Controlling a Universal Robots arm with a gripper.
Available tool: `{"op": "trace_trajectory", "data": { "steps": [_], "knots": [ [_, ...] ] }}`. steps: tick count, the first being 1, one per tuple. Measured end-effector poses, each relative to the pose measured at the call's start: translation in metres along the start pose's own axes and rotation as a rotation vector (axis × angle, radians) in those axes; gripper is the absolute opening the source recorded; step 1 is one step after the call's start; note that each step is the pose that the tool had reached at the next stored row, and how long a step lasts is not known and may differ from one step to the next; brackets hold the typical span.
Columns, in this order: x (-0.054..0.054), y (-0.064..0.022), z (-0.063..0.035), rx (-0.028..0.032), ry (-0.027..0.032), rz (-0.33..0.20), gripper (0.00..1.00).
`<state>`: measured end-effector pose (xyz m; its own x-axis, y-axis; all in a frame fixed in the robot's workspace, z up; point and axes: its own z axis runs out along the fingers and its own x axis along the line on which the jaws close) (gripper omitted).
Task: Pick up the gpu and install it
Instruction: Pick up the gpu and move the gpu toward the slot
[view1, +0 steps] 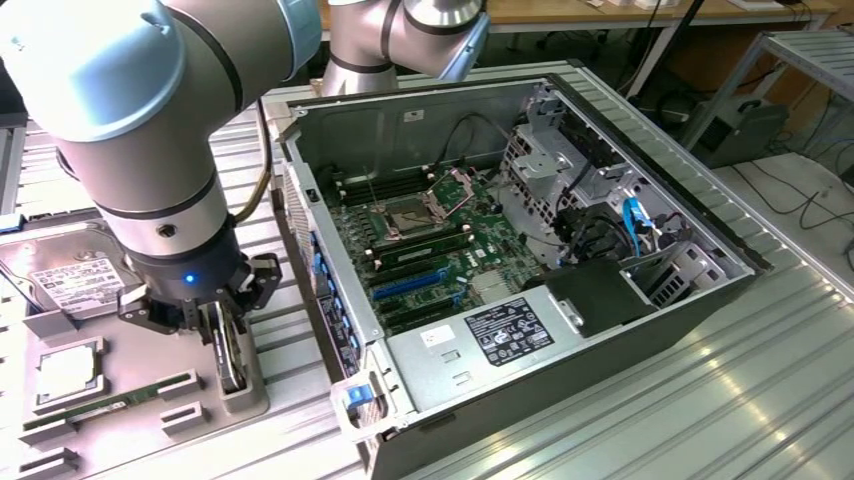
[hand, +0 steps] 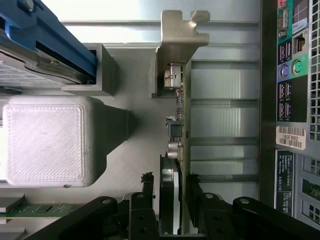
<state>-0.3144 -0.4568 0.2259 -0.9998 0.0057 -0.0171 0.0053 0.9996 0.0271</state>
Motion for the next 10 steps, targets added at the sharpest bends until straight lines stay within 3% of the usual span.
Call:
{"op": "trace_trajectory", "data": {
  "steps": [10],
  "knots": [
    [0.0000, 0.0000, 0.0004, -0.0001, -0.0002, 0.000, 0.39]
  ]
}}
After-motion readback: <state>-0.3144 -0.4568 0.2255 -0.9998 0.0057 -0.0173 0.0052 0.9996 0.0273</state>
